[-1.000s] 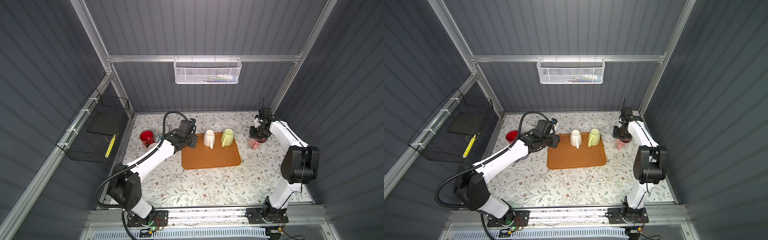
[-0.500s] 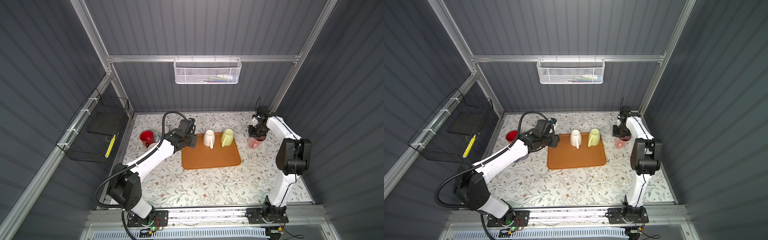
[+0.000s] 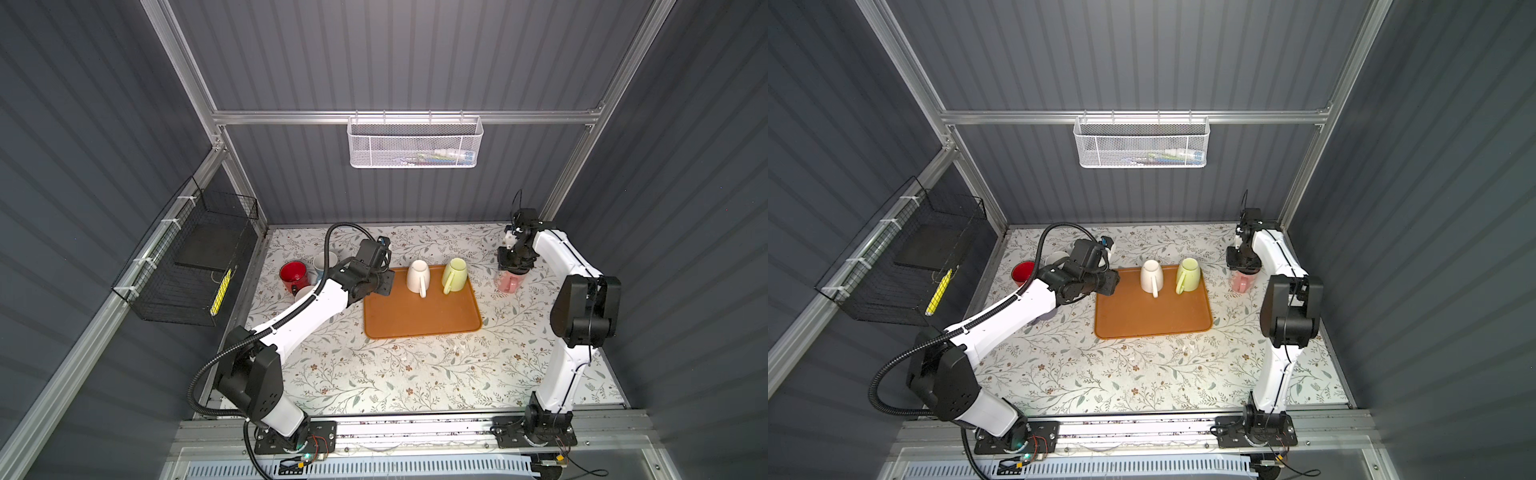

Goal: Turn the mug right side up
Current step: Place the mug at the top-right of the table, then pick up the mug from the tray.

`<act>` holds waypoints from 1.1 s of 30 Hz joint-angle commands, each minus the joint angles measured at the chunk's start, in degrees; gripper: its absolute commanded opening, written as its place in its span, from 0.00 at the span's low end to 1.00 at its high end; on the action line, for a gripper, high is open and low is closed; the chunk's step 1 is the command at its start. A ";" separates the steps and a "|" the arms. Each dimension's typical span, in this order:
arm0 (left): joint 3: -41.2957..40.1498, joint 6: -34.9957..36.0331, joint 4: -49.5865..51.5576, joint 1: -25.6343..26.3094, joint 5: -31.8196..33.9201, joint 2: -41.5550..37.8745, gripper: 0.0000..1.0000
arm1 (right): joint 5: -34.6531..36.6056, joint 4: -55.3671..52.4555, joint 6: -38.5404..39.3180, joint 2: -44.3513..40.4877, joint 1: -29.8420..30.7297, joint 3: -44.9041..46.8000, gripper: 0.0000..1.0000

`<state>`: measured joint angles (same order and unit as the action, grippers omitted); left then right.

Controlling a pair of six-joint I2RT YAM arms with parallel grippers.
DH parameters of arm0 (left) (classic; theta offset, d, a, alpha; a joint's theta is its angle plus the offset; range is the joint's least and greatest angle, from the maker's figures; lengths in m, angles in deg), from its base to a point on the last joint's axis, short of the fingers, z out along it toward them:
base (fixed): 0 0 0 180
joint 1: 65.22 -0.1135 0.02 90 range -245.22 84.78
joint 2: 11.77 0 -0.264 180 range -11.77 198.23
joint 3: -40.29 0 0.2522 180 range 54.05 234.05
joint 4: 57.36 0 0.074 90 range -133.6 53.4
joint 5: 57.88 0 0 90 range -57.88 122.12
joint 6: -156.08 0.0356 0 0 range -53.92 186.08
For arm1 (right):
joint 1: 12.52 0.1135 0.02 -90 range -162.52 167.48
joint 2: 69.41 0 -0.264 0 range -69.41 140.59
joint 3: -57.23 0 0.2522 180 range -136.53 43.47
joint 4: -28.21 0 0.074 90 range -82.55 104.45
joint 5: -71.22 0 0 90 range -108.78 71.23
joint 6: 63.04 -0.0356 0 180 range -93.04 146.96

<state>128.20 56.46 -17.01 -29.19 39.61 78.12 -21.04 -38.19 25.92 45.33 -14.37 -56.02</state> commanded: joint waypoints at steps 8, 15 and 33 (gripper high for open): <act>3.50 -0.90 3.07 0.85 -1.26 2.86 0.51 | 2.48 -1.14 0.41 -4.48 0.00 -0.72 0.62; 5.29 -12.26 3.76 2.56 2.79 7.30 0.60 | 8.91 3.40 -1.24 -15.22 0.69 3.74 0.68; 12.97 -29.68 3.46 10.98 6.33 18.18 0.83 | 1.66 22.79 -4.39 -37.59 4.31 25.81 0.71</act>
<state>138.10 29.88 -14.70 -18.68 44.59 94.23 -17.54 -18.76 22.71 7.82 -10.11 -30.79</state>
